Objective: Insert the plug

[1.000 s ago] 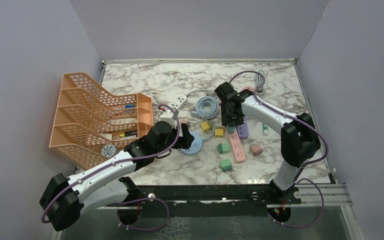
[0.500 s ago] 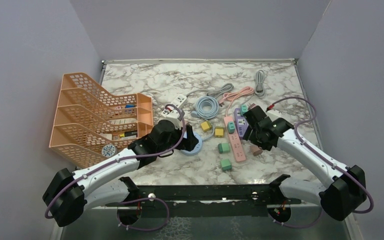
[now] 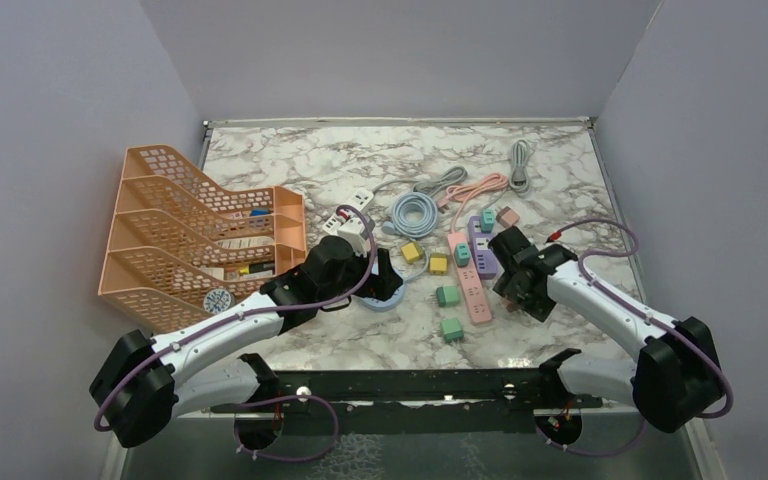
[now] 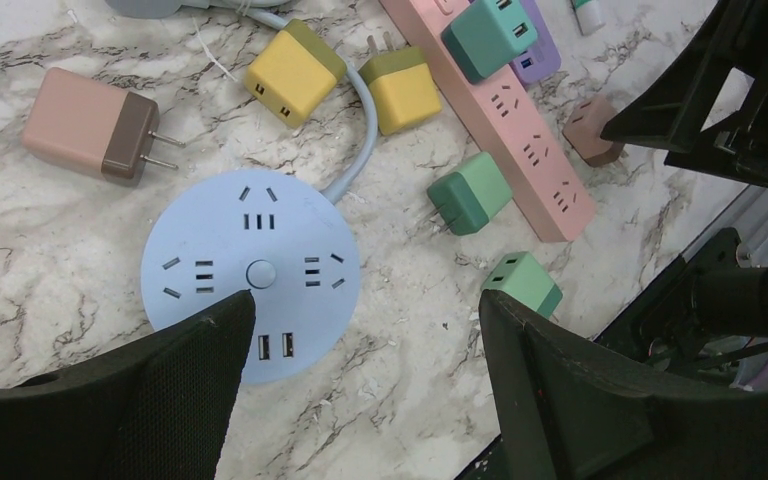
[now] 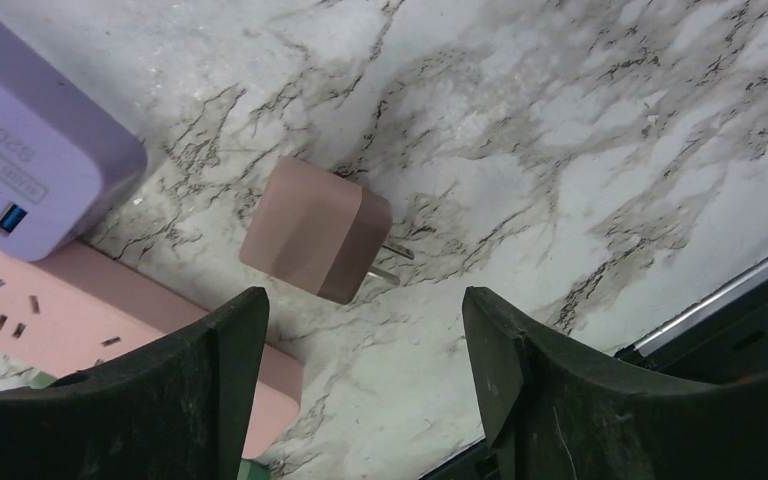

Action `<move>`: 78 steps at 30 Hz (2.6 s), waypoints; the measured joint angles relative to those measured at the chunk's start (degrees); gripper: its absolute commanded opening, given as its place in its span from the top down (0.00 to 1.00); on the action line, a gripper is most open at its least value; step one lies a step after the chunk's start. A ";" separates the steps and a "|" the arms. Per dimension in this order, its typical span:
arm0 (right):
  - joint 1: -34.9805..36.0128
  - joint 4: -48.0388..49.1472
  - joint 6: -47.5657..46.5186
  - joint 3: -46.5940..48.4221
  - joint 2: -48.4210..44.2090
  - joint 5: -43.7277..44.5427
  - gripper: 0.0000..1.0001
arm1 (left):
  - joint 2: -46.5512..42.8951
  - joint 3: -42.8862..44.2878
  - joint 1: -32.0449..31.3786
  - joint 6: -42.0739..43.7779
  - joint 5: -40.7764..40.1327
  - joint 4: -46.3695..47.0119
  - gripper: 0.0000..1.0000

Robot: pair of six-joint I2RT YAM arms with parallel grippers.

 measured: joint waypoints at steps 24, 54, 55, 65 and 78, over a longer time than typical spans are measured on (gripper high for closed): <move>-4.61 14.19 -11.28 -2.29 7.10 -5.20 0.56 | 0.00 0.00 0.00 -0.24 1.09 0.13 0.15; -4.70 12.85 6.58 -0.55 -25.11 -25.90 0.66 | 20.41 10.32 -14.27 -13.44 1.86 20.85 0.19; -4.70 12.85 7.21 -0.52 -25.42 -26.56 0.66 | 21.03 10.58 -14.36 -13.64 1.36 21.88 0.20; -4.70 13.00 8.39 0.26 -24.85 -30.69 0.65 | 28.26 16.04 -14.95 -15.30 -0.20 26.53 0.57; -4.96 16.68 -2.54 2.25 -24.90 -31.28 0.20 | 28.68 16.79 -15.50 -13.33 -2.51 27.54 0.97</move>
